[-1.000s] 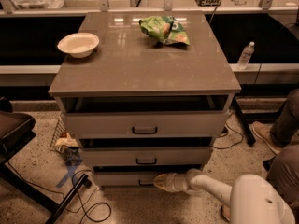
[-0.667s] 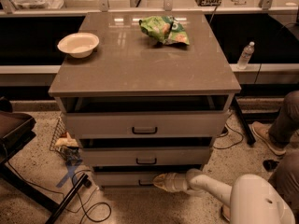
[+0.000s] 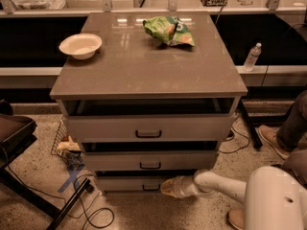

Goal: Close bottom drawer

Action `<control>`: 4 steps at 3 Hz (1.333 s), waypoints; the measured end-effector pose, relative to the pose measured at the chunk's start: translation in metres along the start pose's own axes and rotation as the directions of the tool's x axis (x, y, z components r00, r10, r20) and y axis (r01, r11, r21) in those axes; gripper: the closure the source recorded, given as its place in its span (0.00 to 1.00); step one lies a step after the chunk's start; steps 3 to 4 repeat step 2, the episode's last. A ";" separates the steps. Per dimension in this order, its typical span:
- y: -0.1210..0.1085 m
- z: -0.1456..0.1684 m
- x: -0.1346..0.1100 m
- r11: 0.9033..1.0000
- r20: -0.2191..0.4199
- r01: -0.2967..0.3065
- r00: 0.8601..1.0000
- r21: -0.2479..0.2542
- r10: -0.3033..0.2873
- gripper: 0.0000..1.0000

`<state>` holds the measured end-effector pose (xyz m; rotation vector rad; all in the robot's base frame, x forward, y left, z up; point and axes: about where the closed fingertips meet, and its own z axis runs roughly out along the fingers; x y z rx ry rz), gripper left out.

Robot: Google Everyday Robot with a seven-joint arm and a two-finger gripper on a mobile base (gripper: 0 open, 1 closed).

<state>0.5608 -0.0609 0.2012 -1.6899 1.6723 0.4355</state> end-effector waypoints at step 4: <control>-0.017 -0.117 -0.038 0.995 -0.185 0.087 0.980 0.051 -0.076 1.00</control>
Offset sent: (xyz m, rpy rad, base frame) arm -0.1208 -0.0805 0.2371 -0.2939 -0.1648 -0.0234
